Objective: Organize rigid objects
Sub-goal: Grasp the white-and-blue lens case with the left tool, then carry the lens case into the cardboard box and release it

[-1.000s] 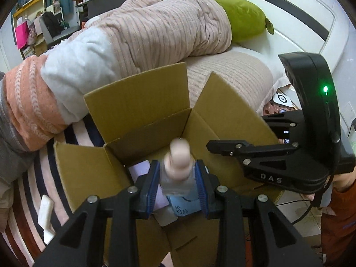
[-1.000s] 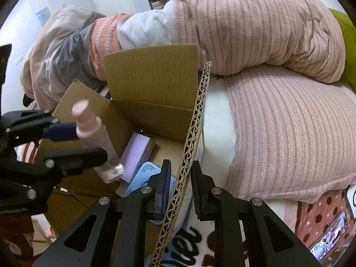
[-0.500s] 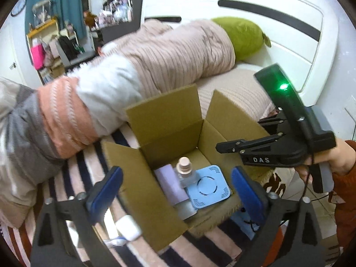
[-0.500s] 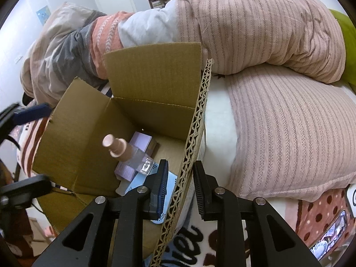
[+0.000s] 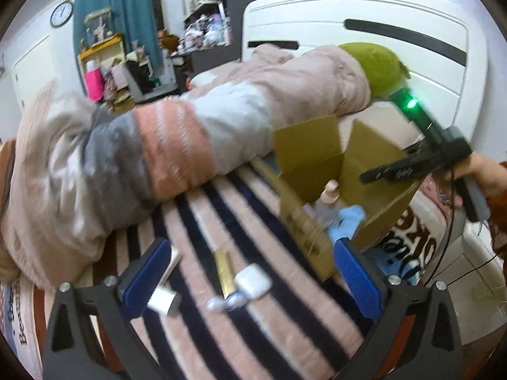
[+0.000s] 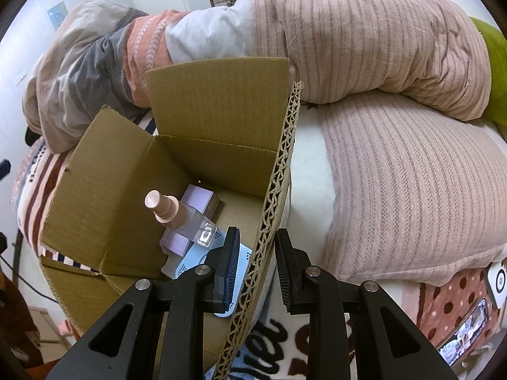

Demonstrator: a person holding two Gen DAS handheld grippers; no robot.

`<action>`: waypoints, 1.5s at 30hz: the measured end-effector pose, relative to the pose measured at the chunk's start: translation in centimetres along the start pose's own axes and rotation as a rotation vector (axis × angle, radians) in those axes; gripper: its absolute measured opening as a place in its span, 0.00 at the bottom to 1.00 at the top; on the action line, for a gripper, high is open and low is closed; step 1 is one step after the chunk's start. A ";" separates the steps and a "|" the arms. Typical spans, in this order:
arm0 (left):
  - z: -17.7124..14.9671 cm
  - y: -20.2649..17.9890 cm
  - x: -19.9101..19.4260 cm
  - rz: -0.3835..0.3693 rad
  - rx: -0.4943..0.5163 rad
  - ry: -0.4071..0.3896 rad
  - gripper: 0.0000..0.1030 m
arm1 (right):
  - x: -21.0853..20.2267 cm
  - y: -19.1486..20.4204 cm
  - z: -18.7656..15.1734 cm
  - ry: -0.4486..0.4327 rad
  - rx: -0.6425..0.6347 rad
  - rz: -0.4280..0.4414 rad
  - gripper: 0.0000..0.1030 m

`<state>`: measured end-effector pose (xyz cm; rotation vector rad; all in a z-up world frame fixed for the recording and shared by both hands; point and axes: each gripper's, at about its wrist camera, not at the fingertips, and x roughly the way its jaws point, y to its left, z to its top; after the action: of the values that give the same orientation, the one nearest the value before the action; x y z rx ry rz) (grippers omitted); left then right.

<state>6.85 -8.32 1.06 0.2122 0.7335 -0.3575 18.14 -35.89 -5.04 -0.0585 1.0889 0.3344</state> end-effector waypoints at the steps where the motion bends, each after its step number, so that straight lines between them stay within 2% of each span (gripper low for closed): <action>1: -0.8 0.7 0.2 0.003 -0.014 0.012 0.99 | 0.0 0.0 0.0 0.002 0.000 -0.002 0.19; 6: -5.1 2.9 2.0 0.000 -0.068 0.077 0.99 | 0.1 0.2 0.1 0.005 -0.002 -0.007 0.19; 10: -8.5 3.7 5.1 0.006 -0.082 0.156 0.99 | 0.1 0.1 0.1 0.006 -0.003 -0.005 0.19; 13: -10.4 3.4 7.1 0.010 -0.058 0.154 0.99 | 0.2 0.1 0.1 0.005 -0.002 -0.002 0.19; 16: -11.2 3.2 8.9 0.025 -0.049 0.164 0.99 | 0.2 0.0 0.0 0.004 0.000 0.000 0.19; 18: -11.2 3.4 10.2 0.027 -0.085 0.179 0.99 | 0.1 0.0 0.0 0.003 0.001 0.001 0.19; 22: -11.2 3.8 12.1 -0.021 -0.164 0.170 0.98 | 0.0 0.0 -0.1 0.001 0.002 0.005 0.19; 24: -11.2 3.9 12.9 -0.008 -0.181 0.169 0.98 | 0.0 -0.1 -0.1 0.001 0.002 0.007 0.19; 25: -11.1 3.8 13.2 -0.005 -0.192 0.170 0.95 | 0.0 -0.1 -0.1 0.001 0.002 0.008 0.19; 28: -11.1 3.9 14.0 -0.037 -0.231 0.179 0.70 | -0.1 -0.1 -0.2 0.001 0.003 0.008 0.19; 29: -11.2 3.9 14.1 -0.043 -0.236 0.182 0.68 | -0.1 -0.1 -0.2 0.001 0.003 0.008 0.19; 30: -11.2 3.8 14.1 -0.038 -0.233 0.177 0.67 | 0.0 -0.1 -0.2 0.001 0.002 0.008 0.19; 31: -11.2 3.8 13.9 -0.033 -0.227 0.171 0.57 | -0.1 -0.1 -0.2 0.001 0.002 0.008 0.19; 33: -11.1 3.7 13.5 -0.014 -0.224 0.158 0.57 | 0.0 -0.1 -0.2 0.001 0.003 0.007 0.19; 36: -11.0 3.6 12.4 -0.033 -0.226 0.140 0.57 | 0.0 -0.1 -0.2 0.001 0.004 0.008 0.19; 39: -10.7 3.6 10.2 -0.017 -0.211 0.115 0.57 | -0.1 -0.1 -0.1 0.001 0.002 0.007 0.19; 45: -7.0 2.9 4.5 -0.024 -0.163 -0.005 0.57 | -0.1 0.0 -0.1 0.001 0.002 0.008 0.19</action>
<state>6.80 -4.55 -6.94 0.0488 0.7571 -0.3190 18.00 -35.99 -4.98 -0.0526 1.0902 0.3401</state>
